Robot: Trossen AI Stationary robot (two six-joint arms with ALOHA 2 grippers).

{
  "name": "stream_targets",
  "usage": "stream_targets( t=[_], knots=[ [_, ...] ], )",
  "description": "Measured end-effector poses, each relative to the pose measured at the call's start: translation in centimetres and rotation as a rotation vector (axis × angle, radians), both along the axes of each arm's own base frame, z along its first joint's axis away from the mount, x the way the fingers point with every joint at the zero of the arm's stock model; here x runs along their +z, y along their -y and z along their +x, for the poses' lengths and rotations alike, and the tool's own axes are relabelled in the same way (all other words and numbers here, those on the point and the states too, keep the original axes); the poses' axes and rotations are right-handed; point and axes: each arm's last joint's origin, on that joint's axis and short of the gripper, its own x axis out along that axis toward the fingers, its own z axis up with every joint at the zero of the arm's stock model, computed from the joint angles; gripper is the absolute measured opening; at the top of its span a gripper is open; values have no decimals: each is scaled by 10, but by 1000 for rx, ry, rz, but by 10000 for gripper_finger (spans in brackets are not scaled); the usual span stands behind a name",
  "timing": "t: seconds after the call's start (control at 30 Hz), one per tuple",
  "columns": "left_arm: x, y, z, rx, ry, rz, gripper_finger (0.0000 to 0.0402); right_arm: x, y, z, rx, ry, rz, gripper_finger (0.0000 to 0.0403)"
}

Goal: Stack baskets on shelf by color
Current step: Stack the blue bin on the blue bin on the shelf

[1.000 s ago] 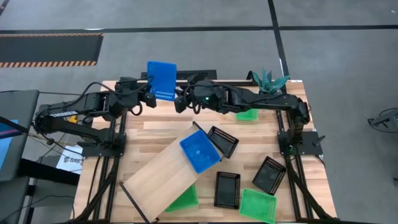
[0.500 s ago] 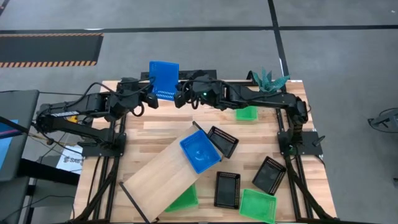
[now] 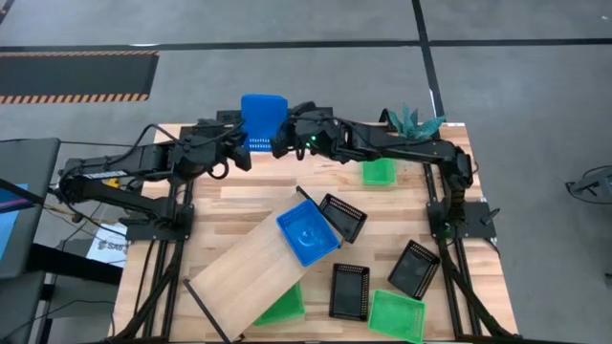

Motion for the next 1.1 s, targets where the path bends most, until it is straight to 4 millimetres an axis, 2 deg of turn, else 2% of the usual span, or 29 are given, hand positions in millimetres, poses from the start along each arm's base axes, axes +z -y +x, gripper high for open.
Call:
stream_targets(
  t=[0.13,0.2,0.3,0.4,0.57,0.73,0.87,0.97,1.1],
  knots=[
    [2,1,1,-38,-9,22,3,0,0,-1,0,15,25,13],
    [2,1,1,-68,-33,39,17,0,-1,0,11,11,30,7],
    [3,2,1,-152,-76,64,60,-1,1,-1,14,3,46,7],
    [6,5,-4,-254,-59,46,119,2,3,-8,27,-15,57,5],
    [18,10,-19,-392,49,0,218,27,9,-38,79,-15,91,4],
    [31,15,-41,-533,169,-40,266,45,9,-80,195,-96,194,4],
    [39,19,-63,-600,247,-46,268,51,-17,-102,346,-174,316,4],
    [44,20,-79,-606,296,-29,262,45,-46,-99,444,-222,366,4],
    [49,20,-97,-585,346,-4,255,28,-80,-79,527,-271,423,4]
  ],
)
